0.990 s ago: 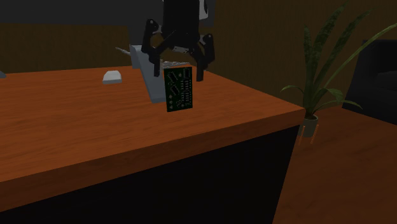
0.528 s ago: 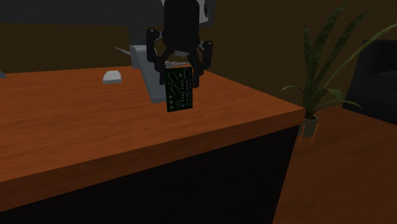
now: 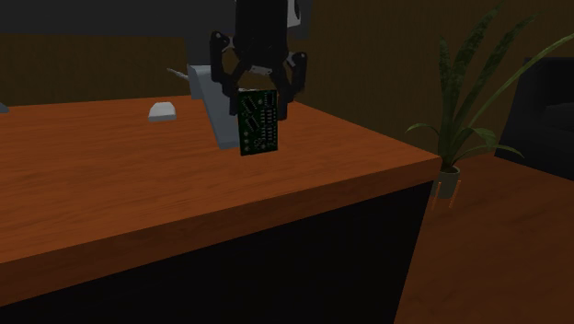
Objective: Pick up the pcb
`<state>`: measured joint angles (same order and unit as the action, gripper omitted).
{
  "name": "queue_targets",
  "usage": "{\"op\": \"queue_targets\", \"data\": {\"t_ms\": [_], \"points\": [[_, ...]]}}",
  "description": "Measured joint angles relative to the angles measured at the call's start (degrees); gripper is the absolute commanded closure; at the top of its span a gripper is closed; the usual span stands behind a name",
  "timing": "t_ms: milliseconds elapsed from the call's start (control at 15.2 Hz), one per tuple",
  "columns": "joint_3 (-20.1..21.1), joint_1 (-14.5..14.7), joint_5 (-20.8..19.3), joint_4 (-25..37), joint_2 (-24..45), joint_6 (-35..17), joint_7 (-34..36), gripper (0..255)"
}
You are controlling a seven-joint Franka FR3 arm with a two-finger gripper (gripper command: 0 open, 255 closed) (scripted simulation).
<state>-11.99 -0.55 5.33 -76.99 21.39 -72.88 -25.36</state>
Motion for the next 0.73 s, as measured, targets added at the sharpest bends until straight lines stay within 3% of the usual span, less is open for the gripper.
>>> {"op": "queue_targets", "data": {"t_ms": [726], "points": [[-0.1,-0.8,0.5,11.7,2.1,9.6,0.2,255]]}}
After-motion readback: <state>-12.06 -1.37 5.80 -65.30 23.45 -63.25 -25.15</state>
